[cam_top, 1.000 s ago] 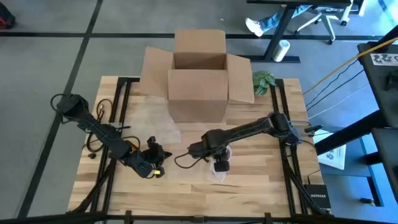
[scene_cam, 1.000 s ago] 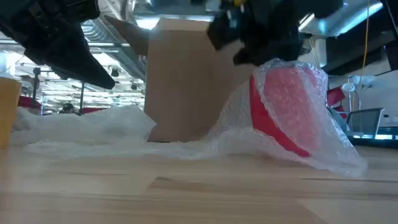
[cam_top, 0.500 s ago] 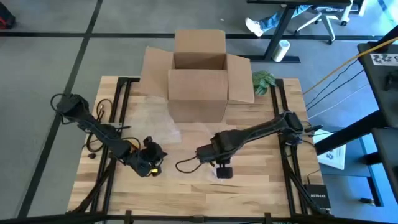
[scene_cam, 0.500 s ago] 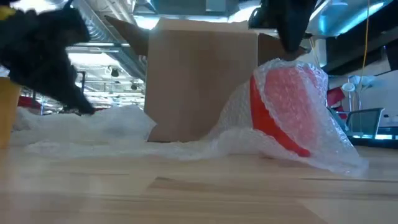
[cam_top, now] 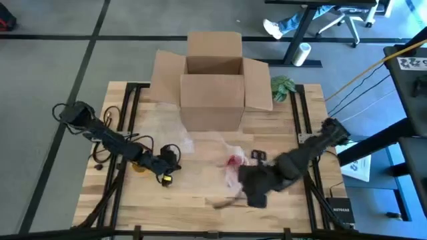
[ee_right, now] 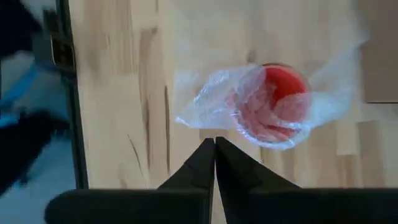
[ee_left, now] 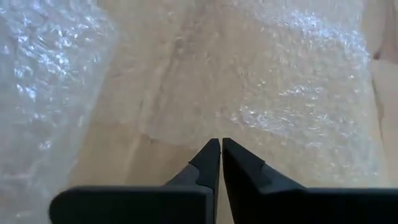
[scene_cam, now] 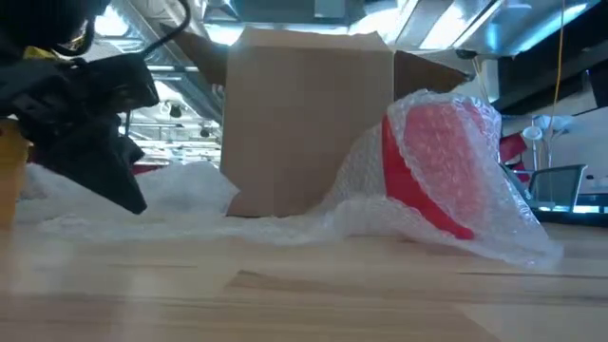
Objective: Wrap mug
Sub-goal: Wrap the red mug with the bubble wrap
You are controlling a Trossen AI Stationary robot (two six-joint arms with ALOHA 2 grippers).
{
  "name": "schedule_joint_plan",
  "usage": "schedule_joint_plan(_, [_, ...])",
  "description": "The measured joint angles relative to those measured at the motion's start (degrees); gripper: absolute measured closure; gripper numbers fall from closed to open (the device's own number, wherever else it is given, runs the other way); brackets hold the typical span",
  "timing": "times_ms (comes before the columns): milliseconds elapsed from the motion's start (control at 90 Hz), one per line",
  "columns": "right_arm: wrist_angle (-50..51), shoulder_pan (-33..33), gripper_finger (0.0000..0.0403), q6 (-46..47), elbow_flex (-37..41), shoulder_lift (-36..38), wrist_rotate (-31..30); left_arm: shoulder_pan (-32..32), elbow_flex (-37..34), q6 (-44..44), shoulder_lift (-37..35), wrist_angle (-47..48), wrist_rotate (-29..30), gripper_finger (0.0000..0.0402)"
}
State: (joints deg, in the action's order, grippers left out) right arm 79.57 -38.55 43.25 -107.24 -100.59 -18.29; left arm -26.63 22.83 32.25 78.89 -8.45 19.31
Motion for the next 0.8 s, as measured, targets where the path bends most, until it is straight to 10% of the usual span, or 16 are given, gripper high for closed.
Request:
schedule_joint_plan(278, [0.9, -13.2, 0.0403, 22.0, 10.4, 2.3, -12.0, 0.2, 0.0, -1.0, 0.0, -1.9, -0.7, 0.0402])
schedule_joint_plan(800, [-70.2, -17.7, 0.0403, 29.9, 81.2, 34.4, -19.4, 1.5, 0.0, -3.5, 0.0, -3.4, -2.7, 0.0402])
